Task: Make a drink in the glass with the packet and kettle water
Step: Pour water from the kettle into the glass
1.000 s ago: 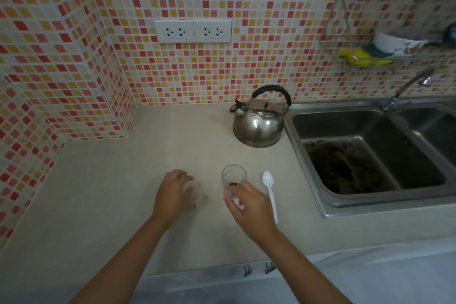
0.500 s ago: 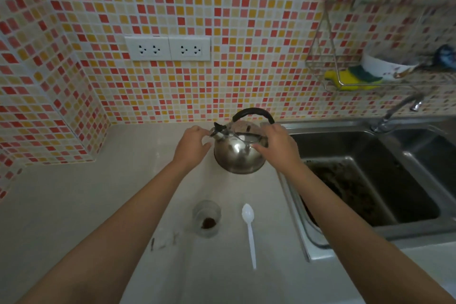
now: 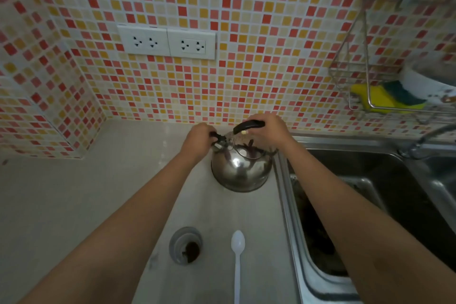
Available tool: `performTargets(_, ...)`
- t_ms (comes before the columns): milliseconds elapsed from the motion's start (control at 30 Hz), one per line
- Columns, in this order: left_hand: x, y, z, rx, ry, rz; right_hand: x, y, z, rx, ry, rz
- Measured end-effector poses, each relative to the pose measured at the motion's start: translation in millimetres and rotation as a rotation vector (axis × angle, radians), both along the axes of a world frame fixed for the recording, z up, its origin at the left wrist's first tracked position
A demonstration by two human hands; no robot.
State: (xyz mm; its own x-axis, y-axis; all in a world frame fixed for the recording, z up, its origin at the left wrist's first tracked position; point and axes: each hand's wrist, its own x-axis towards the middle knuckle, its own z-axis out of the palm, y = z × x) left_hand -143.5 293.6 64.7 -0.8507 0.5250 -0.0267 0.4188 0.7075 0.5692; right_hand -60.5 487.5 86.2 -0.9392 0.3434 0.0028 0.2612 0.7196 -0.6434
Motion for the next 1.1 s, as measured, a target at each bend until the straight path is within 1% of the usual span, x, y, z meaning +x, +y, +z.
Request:
performTargets(67, 1, 1, 2, -0.018, -0.004, -0.021, -1, 4, 2, -0.077, 0.015, 0.021)
performTargets(133, 0, 0, 6, -0.033, -0.013, -0.046, 2, 3, 3, -0.094, 0.032, 0.046)
performTargets(267, 3, -10, 20, -0.041, -0.013, -0.109, 9, -2, 14, -0.050, 0.063, 0.063)
performTargets(433, 14, -32, 43, 0.064, 0.026, -0.158, 29, -12, 51, 0.015, 0.114, 0.097)
performTargets(533, 25, -47, 57, 0.095, 0.027, -0.221, 45, -27, 72, 0.039, 0.095, 0.116)
performTargets(700, 59, -72, 70, 0.037, 0.081, -0.357, 80, -60, 95, 0.122, 0.072, 0.203)
performTargets(1100, 125, -131, 73, -0.070, 0.048, -0.466, 144, -134, 108, 0.267, -0.028, 0.256)
